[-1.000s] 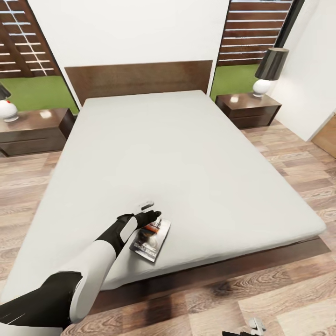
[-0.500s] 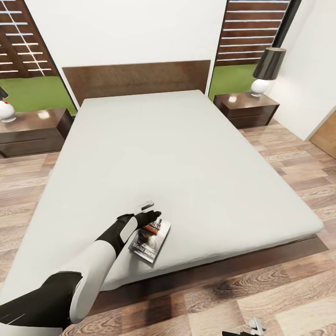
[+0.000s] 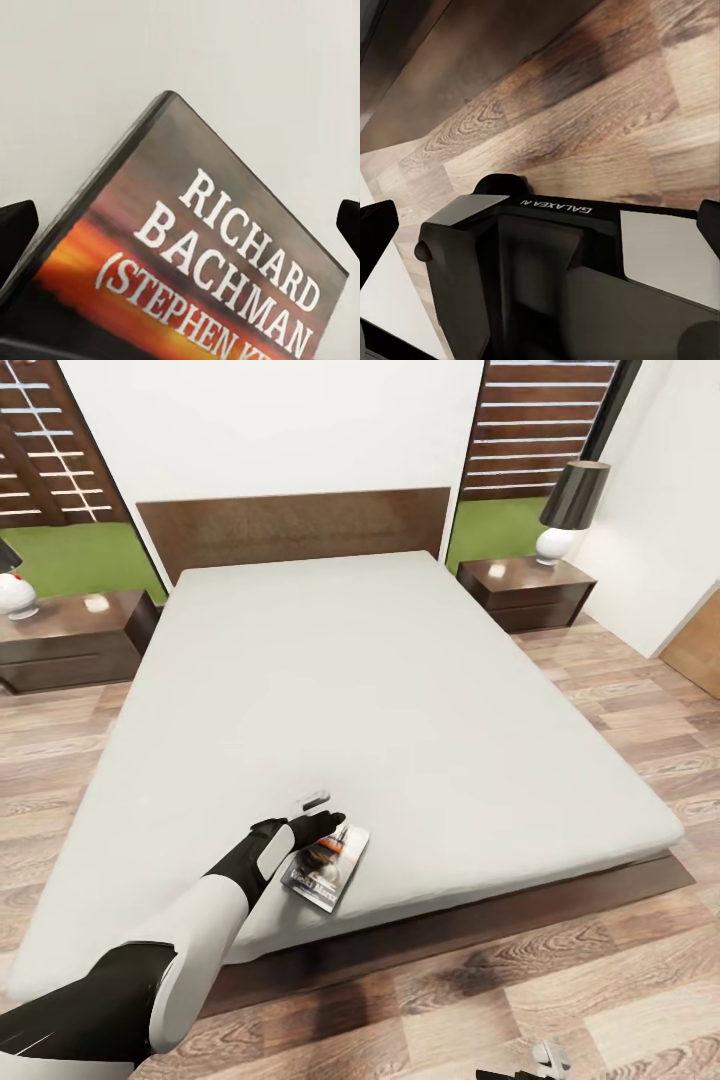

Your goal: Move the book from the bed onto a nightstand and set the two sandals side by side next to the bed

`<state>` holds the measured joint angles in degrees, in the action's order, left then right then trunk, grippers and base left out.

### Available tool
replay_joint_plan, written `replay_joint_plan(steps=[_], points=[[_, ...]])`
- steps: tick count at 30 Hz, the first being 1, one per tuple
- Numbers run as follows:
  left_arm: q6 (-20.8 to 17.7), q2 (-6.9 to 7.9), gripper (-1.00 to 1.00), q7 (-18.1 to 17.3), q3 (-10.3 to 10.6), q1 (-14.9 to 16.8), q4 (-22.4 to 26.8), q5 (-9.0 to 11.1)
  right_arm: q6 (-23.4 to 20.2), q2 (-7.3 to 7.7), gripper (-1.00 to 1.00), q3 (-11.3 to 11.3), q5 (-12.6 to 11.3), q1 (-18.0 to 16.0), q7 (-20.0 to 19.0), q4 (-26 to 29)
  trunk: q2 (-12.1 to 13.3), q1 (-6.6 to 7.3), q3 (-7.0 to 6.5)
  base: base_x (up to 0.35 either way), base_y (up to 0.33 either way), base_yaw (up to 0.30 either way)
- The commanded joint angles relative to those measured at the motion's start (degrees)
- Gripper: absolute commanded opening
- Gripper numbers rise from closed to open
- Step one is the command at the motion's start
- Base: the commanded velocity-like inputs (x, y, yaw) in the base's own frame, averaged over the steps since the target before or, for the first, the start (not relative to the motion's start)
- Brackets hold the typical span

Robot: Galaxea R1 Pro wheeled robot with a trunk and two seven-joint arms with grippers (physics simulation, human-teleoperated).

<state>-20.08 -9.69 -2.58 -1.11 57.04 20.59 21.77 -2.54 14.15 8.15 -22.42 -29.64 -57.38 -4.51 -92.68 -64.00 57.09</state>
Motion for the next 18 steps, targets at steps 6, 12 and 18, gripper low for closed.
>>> replay_joint_plan(steps=[6,12,18], points=[[-0.31,0.02,1.0,-0.06,-0.12,0.0,0.06,0.18,-0.27,0.0,1.0,0.46,-0.61,-0.07,-0.28,-0.15,-0.02,0.01,0.04,-0.004,0.0,0.0],[-0.31,0.01,1.0,-0.06,-0.11,0.0,0.06,0.19,-0.27,0.0,1.0,0.43,-0.61,-0.07,-0.28,-0.15,-0.02,0.01,0.04,0.0,0.0,-0.172],[-0.31,0.01,1.0,-0.06,-0.12,0.0,0.06,0.19,-0.27,0.0,1.0,0.44,-0.61,-0.08,-0.28,-0.15,-0.02,0.01,0.04,0.0,0.0,-0.052]])
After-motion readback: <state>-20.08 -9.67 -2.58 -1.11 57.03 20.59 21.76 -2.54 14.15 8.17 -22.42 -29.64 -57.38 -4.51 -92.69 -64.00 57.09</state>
